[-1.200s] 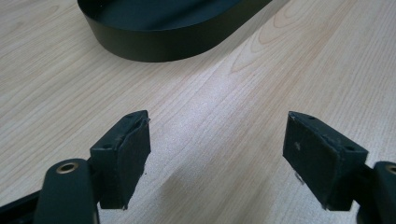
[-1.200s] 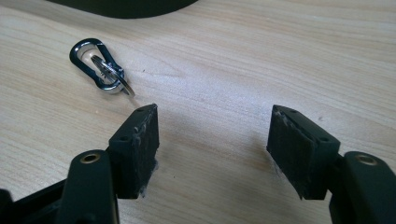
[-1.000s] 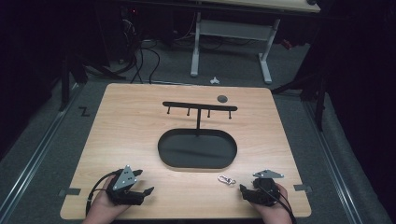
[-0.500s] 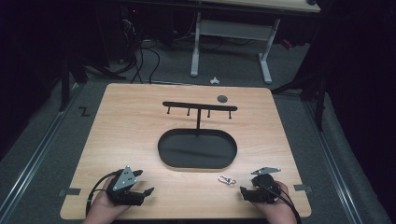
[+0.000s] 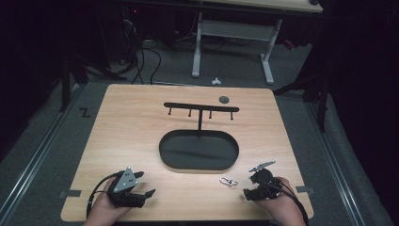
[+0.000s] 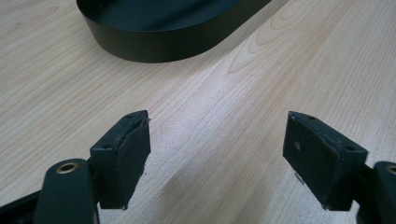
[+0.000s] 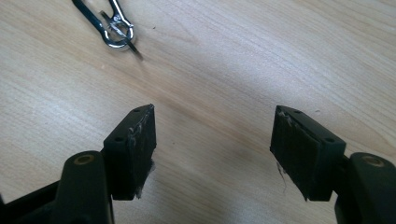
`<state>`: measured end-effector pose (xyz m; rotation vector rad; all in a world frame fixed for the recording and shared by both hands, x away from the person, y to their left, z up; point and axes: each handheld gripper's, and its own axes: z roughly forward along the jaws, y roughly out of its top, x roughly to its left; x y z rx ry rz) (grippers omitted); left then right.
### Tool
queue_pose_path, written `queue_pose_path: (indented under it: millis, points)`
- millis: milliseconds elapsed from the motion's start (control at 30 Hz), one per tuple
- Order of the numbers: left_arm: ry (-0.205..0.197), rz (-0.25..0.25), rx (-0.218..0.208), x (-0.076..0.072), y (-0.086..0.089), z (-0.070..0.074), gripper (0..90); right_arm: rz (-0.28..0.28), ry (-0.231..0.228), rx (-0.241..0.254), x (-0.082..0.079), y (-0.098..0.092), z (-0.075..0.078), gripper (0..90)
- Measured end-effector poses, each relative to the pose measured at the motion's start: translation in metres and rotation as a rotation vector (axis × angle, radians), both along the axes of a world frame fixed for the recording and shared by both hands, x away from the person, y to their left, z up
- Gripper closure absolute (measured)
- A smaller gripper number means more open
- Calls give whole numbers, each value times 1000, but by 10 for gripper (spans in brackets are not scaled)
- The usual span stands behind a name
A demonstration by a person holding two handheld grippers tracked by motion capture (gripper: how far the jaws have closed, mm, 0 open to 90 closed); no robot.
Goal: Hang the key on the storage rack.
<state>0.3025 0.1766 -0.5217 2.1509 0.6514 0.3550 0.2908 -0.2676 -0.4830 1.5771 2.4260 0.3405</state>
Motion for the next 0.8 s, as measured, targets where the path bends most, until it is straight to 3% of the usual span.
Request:
queue_pose_path:
  millis: [300, 533, 800]
  points:
    - [2, -5, 5, 0, -1, 0, 237, 64, 35, -21, 5, 11, 11, 268]
    - [2, -8, 6, 0, -1, 0, 237, 81, 64, -41, 4, 19, 10, 272]
    - [2, -9, 5, 1, -1, 0, 237, 111, 53, -56, 5, 23, 11, 384]
